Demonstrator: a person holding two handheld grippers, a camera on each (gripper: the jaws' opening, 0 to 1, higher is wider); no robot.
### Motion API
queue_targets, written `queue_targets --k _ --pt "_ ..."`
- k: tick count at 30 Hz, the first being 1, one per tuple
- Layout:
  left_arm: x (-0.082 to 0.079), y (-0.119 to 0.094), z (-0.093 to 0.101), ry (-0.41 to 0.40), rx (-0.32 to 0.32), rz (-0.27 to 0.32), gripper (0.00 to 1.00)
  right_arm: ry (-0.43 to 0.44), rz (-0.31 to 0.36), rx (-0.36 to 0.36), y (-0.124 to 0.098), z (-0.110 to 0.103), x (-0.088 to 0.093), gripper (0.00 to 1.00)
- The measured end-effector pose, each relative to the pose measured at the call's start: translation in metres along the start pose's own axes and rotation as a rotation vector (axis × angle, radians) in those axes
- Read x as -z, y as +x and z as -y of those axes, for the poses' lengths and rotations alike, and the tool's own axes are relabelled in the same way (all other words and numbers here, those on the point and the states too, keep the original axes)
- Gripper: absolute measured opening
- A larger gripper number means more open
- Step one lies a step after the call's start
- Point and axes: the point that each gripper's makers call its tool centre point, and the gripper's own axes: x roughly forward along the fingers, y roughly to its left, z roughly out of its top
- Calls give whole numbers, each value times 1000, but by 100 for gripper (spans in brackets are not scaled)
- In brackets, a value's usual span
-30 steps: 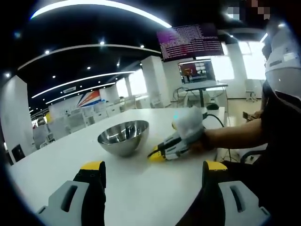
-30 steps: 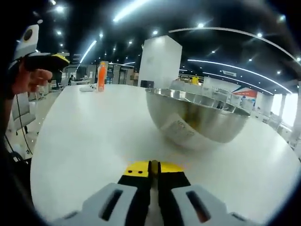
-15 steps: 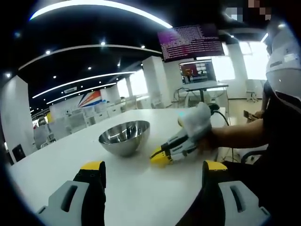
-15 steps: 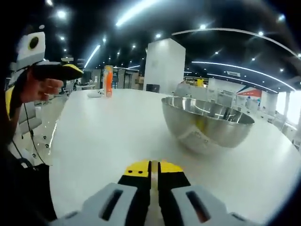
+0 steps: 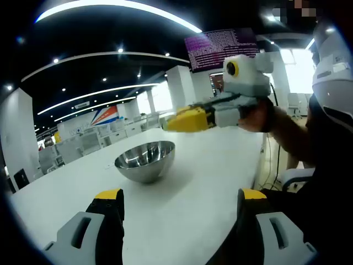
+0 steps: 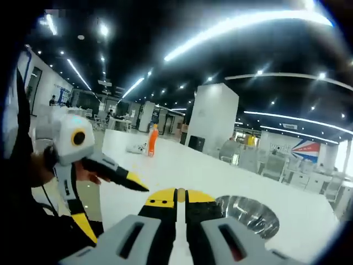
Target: Pick up the QQ candy scattered on the table and place it into the stainless steel bowl on the table
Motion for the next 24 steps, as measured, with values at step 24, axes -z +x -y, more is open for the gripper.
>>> queue_targets --k 24 --pt "1 0 6 1 13 0 85 -26 -186 278 59 162 73 5"
